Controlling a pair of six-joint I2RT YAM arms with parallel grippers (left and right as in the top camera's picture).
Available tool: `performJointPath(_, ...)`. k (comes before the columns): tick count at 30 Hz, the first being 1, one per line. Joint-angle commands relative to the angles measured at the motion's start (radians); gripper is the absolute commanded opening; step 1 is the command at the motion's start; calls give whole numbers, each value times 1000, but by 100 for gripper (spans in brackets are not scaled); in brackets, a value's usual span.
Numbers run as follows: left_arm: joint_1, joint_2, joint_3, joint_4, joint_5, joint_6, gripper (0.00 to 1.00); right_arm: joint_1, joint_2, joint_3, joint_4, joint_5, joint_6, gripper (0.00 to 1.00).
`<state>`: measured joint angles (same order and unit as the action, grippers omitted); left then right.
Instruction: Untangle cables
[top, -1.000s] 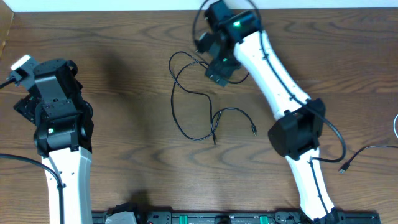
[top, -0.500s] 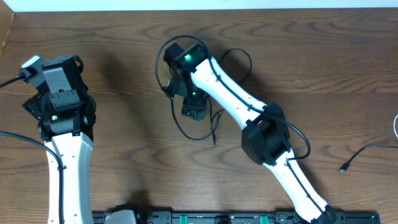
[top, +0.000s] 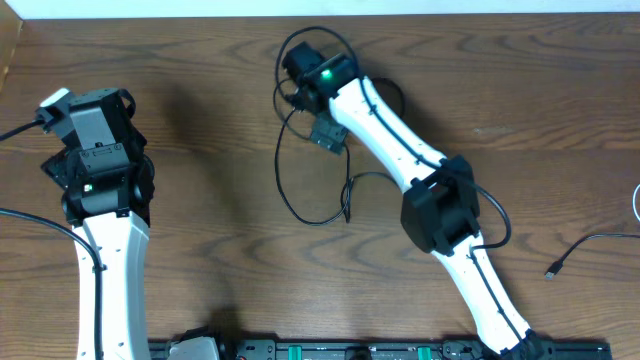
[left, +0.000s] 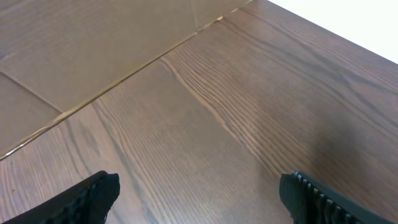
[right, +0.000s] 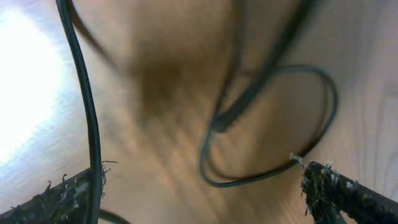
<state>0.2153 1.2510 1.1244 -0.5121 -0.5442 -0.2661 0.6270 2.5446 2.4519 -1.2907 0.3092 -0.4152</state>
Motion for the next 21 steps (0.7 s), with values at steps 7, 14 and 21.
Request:
performJointPath(7,3,1,10,-2,26,-13,87,-85,11,-43,140,-156,13,99)
performJointPath(14,3,1,10,-2,29,-13,87,-98,11,-241,336,-196,-51,99)
performJointPath(21,3,1,10,-2,35,-13,88,-93,11,-400,468,-196,-98,99)
